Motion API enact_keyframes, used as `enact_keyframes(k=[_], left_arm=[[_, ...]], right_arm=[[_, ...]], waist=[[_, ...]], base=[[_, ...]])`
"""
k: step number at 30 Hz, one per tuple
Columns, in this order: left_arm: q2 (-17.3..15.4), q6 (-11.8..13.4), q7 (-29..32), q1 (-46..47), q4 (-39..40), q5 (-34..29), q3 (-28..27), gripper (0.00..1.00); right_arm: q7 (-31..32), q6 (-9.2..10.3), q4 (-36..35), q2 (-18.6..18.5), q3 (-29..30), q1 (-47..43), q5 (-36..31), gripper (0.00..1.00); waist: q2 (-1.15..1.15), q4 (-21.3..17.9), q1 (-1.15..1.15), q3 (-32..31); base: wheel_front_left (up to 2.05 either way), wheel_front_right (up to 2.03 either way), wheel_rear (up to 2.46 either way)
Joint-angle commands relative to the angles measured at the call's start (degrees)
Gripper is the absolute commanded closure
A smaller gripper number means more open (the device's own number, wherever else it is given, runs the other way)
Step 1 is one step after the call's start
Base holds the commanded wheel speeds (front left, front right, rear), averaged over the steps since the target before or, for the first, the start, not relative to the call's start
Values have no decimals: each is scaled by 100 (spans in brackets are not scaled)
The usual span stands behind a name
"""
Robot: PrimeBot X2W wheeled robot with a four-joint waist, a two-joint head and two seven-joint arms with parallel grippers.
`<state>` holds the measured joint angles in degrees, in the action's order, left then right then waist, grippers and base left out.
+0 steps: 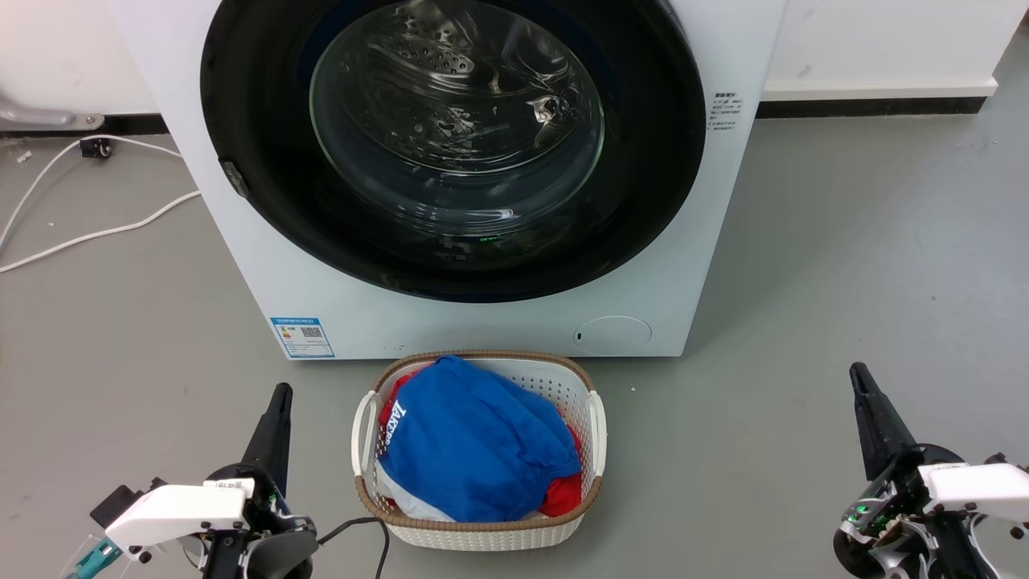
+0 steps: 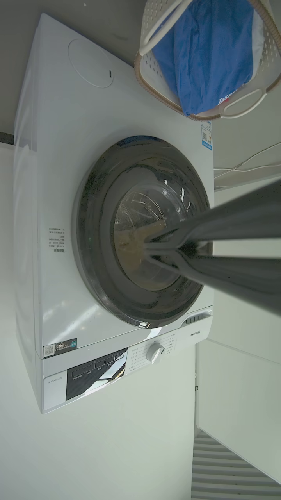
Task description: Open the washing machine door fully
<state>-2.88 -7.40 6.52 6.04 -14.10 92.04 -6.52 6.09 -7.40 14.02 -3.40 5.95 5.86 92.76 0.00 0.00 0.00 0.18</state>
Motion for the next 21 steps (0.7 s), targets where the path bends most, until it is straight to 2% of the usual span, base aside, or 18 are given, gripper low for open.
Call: enact_keyframes(k=[1, 21], left_arm=[[1, -17, -6, 34, 2, 25, -2, 100], [1, -17, -7, 34, 3, 21, -2, 100]], right_arm=[[8, -17, 10, 19, 7, 64, -28, 100], [25, -17, 11, 32, 23, 66, -46, 100]], waist=[[0, 0, 0, 0], [0, 0, 0, 0]], base=[[0, 0, 0], [0, 0, 0]])
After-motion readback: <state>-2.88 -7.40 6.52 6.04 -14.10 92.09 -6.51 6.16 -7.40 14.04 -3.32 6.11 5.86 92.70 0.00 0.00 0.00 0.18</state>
